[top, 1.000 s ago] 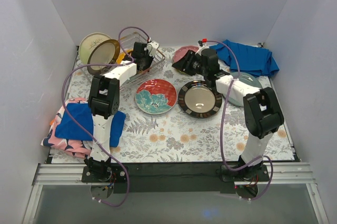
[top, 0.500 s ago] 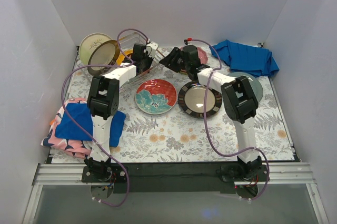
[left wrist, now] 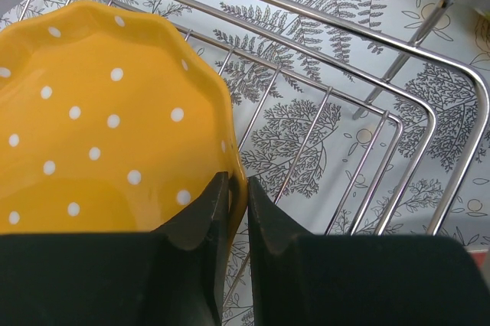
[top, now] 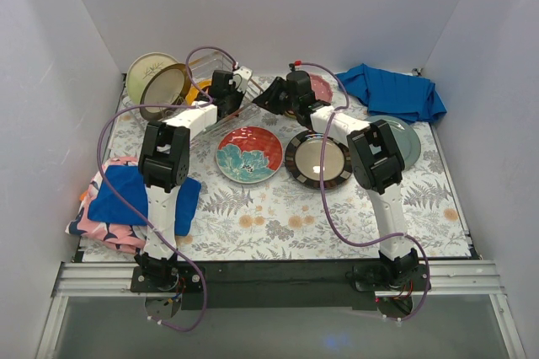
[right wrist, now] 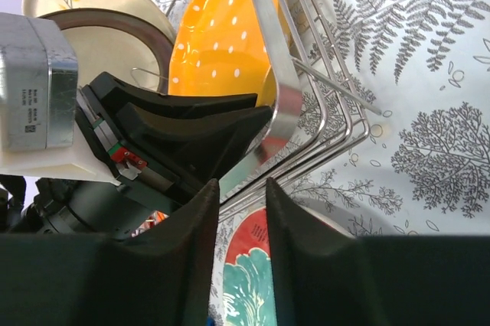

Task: Unload the plates from the dish rack

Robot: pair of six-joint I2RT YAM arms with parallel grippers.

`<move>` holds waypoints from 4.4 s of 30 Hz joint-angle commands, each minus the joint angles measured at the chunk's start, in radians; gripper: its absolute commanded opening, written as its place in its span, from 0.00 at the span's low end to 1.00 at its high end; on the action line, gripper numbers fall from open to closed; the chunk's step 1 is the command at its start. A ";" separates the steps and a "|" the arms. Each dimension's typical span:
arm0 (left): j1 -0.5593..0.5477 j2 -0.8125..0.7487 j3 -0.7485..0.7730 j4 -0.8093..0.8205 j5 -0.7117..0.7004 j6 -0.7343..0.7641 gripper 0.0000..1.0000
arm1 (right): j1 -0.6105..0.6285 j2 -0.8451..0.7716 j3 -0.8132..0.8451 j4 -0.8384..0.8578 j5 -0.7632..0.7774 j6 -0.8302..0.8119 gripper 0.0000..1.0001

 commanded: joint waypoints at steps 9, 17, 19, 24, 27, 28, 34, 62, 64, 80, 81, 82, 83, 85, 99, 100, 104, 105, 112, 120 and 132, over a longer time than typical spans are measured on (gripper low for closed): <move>-0.041 -0.201 0.074 -0.083 0.034 -0.104 0.00 | 0.007 0.094 0.081 -0.109 0.140 -0.069 0.19; -0.041 -0.222 -0.069 0.009 0.000 -0.091 0.00 | 0.007 0.105 0.085 -0.100 0.107 -0.050 0.30; -0.041 -0.213 -0.081 0.014 -0.011 -0.083 0.00 | 0.007 0.107 0.090 -0.090 0.093 -0.042 0.34; -0.039 -0.204 -0.109 0.045 -0.006 -0.088 0.00 | 0.007 0.088 0.088 -0.058 0.053 0.007 0.37; -0.041 -0.198 -0.112 0.060 -0.002 -0.092 0.00 | 0.007 0.076 0.090 -0.043 0.054 0.027 0.38; -0.041 -0.196 -0.112 0.061 -0.002 -0.094 0.00 | 0.007 0.076 0.094 -0.043 0.058 0.030 0.38; -0.041 -0.194 -0.124 0.080 -0.069 -0.089 0.00 | 0.007 0.119 0.145 -0.041 0.033 0.061 0.39; -0.041 -0.171 -0.175 0.325 -0.176 0.147 0.00 | -0.007 -0.012 0.009 0.078 -0.002 0.101 0.45; -0.042 -0.168 -0.177 0.342 -0.201 0.153 0.00 | -0.007 -0.028 -0.010 0.094 -0.001 0.098 0.45; -0.039 -0.156 -0.158 0.384 -0.310 0.169 0.00 | -0.007 -0.035 0.004 0.164 -0.038 0.118 0.50; -0.039 -0.155 -0.154 0.385 -0.325 0.170 0.00 | -0.007 -0.026 0.019 0.163 -0.039 0.118 0.50; -0.041 -0.153 -0.150 0.385 -0.328 0.175 0.00 | -0.007 -0.015 0.027 0.161 -0.039 0.122 0.50; -0.039 -0.151 -0.150 0.387 -0.333 0.175 0.00 | -0.007 -0.009 0.031 0.161 -0.039 0.125 0.50; -0.039 -0.150 -0.143 0.382 -0.339 0.172 0.00 | -0.007 0.008 0.039 0.160 -0.035 0.128 0.50; -0.039 -0.139 -0.081 0.364 -0.377 0.166 0.00 | -0.004 0.090 0.056 0.121 -0.016 0.145 0.48; -0.039 -0.139 -0.078 0.365 -0.377 0.164 0.00 | -0.004 0.094 0.058 0.118 -0.018 0.142 0.48; -0.039 -0.115 -0.062 0.371 -0.419 0.179 0.00 | -0.004 0.108 0.064 0.101 -0.013 0.133 0.42; -0.038 -0.109 -0.054 0.373 -0.419 0.184 0.00 | -0.005 0.113 0.065 0.100 -0.012 0.135 0.40; -0.024 -0.101 -0.069 0.407 -0.439 0.215 0.00 | -0.007 0.108 0.053 0.078 0.011 0.112 0.21; -0.011 -0.095 -0.058 0.413 -0.463 0.236 0.00 | -0.008 0.105 0.058 0.037 0.041 0.087 0.01; 0.001 -0.073 -0.092 0.570 -0.497 0.362 0.00 | -0.015 0.103 0.077 -0.035 0.062 0.030 0.01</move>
